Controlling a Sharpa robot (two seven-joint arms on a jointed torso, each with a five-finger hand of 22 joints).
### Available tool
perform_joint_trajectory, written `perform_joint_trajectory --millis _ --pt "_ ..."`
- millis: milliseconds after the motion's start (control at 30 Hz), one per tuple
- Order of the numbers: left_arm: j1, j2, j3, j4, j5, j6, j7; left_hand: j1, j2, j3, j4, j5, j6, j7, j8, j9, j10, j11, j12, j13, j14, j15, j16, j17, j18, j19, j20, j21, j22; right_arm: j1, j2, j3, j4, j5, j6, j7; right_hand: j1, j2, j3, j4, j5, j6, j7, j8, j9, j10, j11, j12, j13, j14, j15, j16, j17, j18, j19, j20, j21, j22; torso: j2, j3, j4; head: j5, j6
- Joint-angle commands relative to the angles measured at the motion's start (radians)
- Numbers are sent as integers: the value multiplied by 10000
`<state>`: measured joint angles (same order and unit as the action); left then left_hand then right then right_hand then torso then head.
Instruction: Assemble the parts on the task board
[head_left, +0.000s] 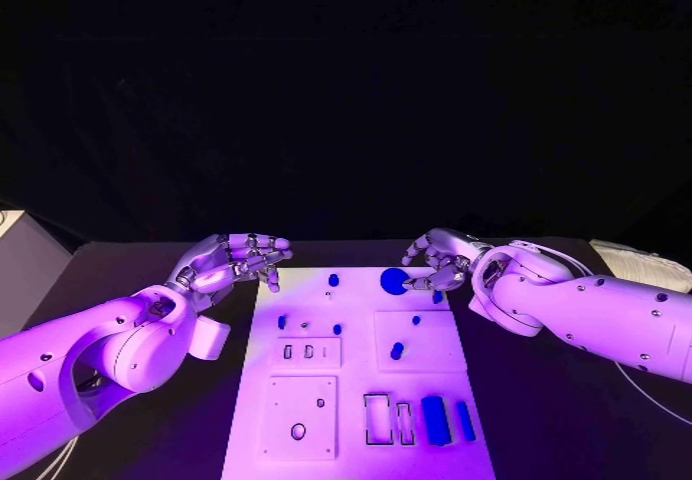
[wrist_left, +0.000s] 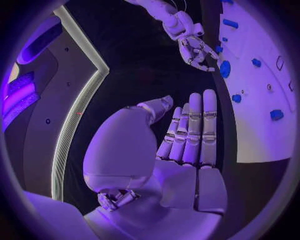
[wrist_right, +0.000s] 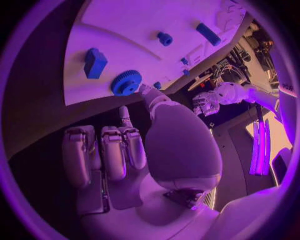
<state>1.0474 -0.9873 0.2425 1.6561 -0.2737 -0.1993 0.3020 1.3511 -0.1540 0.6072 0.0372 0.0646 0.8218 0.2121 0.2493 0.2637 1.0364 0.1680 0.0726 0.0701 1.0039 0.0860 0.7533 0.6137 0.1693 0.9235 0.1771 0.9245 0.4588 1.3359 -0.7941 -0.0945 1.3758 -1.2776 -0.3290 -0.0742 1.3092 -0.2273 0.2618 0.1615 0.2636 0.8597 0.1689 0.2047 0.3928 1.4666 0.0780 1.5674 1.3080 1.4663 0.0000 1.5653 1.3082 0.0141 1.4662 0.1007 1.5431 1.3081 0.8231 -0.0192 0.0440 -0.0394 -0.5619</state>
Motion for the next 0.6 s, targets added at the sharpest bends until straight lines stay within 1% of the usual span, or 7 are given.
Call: perform_joint_trajectory --millis 33,67,167,300,367,467,600 --pt "-3 24 7 -5 -70 214 118 -70 -11 22 12 -20 -46 252 -51 15 -94 2 -5 8 -66 13 29 -17 153 -62 -25 56 14 -21 118 0 -63 -289 649 -609 7 104 -98 29 -56 -48 -2 52 10 1042 72 34 2628 1045 81 55 2626 -86 955 65 105 2395 14 -29 46 -26 -29" --pt "-3 24 7 -6 -74 218 117 -70 -11 22 12 -20 -46 252 -51 15 -94 2 -5 8 -66 13 29 -17 153 -62 -25 56 14 -29 151 -1 -84 -321 627 -673 8 109 -110 41 -63 -51 -1 53 10 1042 73 34 2628 1045 82 55 2626 -89 959 67 114 2406 20 -32 57 -30 -27" --pt "-3 23 7 -7 -83 224 111 -70 -11 22 12 -20 -46 252 -51 15 -94 2 -5 8 -66 13 29 -17 153 -62 -25 56 14 -69 248 -2 -135 -402 549 -827 9 111 -126 53 -73 -56 1 54 10 1042 74 34 2628 1045 84 55 2626 -89 960 68 116 2408 21 -42 62 -7 -56" --pt "-3 12 7 -3 -104 230 97 -64 -3 28 8 -18 -42 250 -48 18 -93 1 1 10 -74 12 28 -20 154 -71 -24 60 14 -133 337 -3 -134 -629 263 -1051 -1 121 -196 113 -96 -55 1 67 15 1042 77 34 2628 1045 88 55 2626 -100 979 74 152 2457 50 -34 79 -13 -81" --pt "-3 3 7 3 -116 234 90 -64 -3 28 8 -18 -42 250 -48 18 -93 1 1 10 -74 12 28 -20 154 -71 -24 60 14 -152 369 -3 -152 -723 119 -1125 5 132 -203 124 -100 -49 0 73 17 1042 77 34 2628 1045 89 55 2626 -104 984 75 162 2472 60 -26 74 -24 -77" --pt "-3 -5 7 20 -142 240 86 -64 -3 28 8 -18 -42 250 -48 18 -93 1 1 10 -74 12 28 -20 154 -71 -24 60 14 -169 411 -3 -199 -762 -123 -1155 28 164 -217 152 -92 -20 -6 97 26 1042 73 34 2628 1045 88 55 2626 -110 994 77 181 2497 53 -29 59 2 -92" --pt "-3 -5 7 41 -176 257 86 -64 -3 28 8 -18 -42 250 -48 18 -93 1 1 10 -74 12 28 -20 154 -71 -24 60 14 -179 464 -3 -256 -805 -263 -1162 85 183 -236 178 -12 20 -16 131 38 1042 65 34 2628 1045 85 55 2626 -115 1003 78 197 2520 53 -28 65 -12 -124"
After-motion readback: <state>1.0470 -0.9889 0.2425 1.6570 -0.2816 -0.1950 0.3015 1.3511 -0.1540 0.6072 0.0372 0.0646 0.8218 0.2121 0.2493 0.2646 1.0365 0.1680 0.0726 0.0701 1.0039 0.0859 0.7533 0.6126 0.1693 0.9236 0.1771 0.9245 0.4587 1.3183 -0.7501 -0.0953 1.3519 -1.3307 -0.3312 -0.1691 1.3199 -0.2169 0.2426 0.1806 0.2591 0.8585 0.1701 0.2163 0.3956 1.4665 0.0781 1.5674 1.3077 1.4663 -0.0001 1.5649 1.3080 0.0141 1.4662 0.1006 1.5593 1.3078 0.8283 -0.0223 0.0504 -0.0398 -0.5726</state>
